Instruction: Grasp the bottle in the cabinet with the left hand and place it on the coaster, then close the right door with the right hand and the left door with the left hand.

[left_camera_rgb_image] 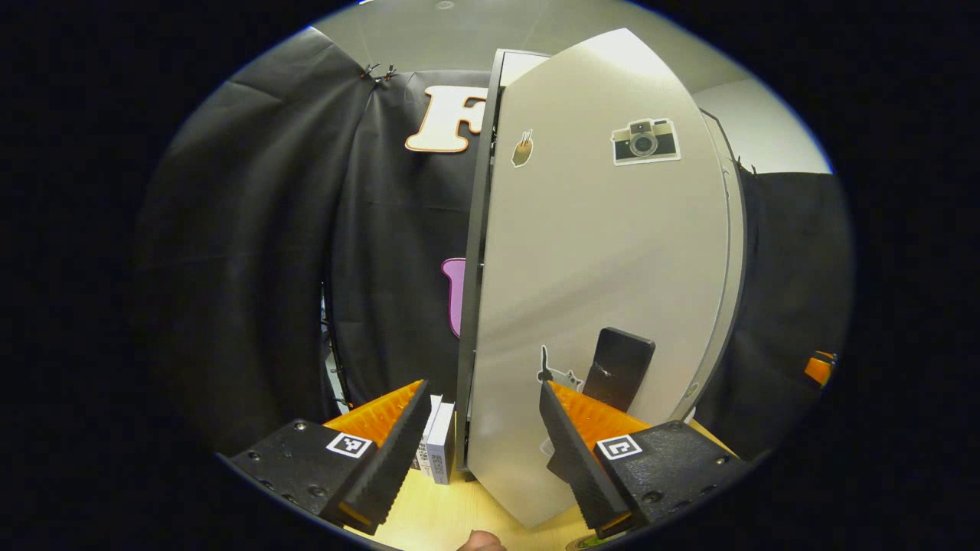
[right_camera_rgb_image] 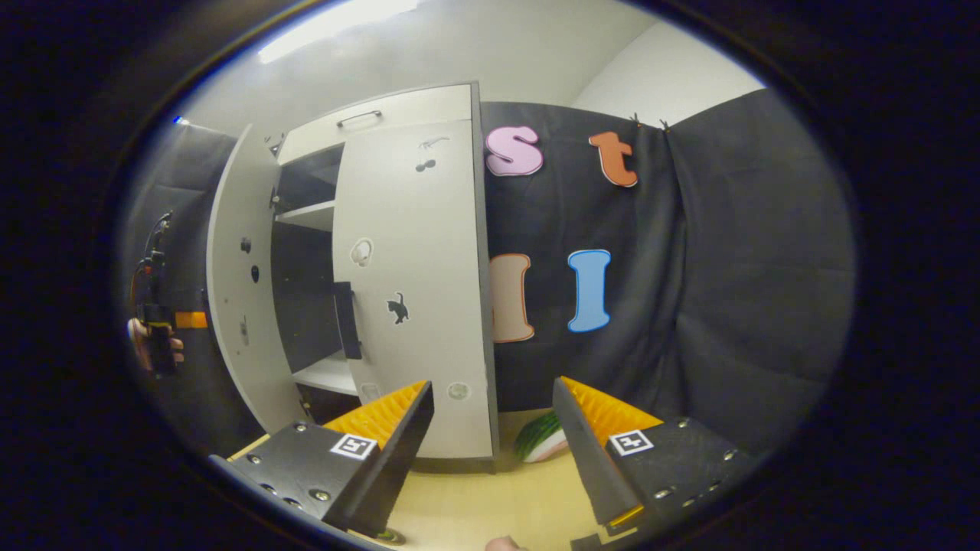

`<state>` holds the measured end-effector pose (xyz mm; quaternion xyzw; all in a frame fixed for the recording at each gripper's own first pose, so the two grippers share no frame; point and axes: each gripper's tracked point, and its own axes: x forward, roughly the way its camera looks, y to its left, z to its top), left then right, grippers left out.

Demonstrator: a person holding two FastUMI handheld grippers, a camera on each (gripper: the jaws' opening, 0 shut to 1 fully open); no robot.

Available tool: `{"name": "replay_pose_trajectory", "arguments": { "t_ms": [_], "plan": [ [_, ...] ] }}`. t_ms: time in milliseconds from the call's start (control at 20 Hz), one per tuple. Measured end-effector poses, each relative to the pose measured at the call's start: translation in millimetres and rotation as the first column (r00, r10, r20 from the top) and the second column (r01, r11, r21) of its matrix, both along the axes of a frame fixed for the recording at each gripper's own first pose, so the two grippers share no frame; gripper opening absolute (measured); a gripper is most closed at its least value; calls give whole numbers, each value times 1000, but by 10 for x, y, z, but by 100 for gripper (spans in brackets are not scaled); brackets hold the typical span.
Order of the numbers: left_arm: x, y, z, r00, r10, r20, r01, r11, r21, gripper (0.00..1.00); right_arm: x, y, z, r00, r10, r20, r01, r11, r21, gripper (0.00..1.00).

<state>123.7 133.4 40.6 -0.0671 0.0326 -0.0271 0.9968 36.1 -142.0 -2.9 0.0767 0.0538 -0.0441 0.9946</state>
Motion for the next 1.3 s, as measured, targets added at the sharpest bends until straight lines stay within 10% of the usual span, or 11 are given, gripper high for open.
{"name": "replay_pose_trajectory", "arguments": {
  "t_ms": [450, 1300],
  "plan": [
    [111, -402, -116, 996, -84, -32, 85, 996, 23, 92, 123, 441, 96, 1000, 19, 25, -19, 1000, -12, 95],
    [-299, -482, -257, 1000, -9, -8, 10, 996, 90, 94, 103, 666, -41, 999, 31, 6, -31, 999, 15, 95]
  ]
}}
